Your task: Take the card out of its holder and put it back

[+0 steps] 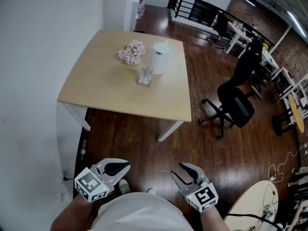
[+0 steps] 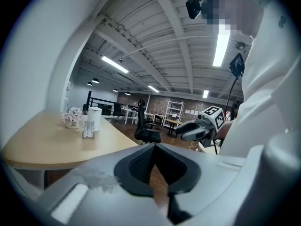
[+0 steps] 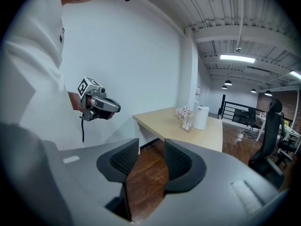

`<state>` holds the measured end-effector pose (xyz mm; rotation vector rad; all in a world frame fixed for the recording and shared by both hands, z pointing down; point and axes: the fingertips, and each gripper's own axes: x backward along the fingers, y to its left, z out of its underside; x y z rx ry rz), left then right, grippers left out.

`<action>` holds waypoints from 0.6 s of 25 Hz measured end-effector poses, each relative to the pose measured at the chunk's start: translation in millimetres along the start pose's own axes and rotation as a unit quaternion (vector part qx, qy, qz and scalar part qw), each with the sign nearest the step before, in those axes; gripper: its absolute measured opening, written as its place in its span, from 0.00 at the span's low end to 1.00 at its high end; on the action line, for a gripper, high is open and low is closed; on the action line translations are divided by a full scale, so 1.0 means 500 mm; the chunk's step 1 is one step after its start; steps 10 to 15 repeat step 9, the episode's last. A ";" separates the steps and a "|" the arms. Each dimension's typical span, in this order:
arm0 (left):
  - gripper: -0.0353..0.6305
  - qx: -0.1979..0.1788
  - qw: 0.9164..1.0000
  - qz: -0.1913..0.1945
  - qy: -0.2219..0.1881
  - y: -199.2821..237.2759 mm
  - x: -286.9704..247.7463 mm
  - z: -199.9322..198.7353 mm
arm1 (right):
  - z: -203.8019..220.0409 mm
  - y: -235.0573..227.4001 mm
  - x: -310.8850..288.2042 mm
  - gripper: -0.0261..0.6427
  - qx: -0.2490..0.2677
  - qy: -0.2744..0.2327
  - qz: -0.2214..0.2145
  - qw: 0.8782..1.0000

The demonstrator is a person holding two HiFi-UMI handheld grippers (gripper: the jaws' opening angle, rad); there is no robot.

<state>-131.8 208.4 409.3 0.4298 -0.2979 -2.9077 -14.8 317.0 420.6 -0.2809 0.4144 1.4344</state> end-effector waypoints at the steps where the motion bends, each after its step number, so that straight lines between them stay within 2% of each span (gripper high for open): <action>1: 0.06 0.000 1.000 0.002 0.001 -0.012 -0.008 -0.001 | 0.004 0.000 0.014 0.30 0.001 0.001 0.000 1.000; 9: 0.06 -0.007 1.000 0.011 0.008 -0.116 -0.073 -0.003 | 0.042 -0.021 0.115 0.30 -0.005 -0.011 0.004 1.000; 15: 0.06 -0.007 1.000 0.011 0.008 -0.116 -0.073 -0.003 | 0.042 -0.021 0.115 0.30 -0.005 -0.011 0.004 1.000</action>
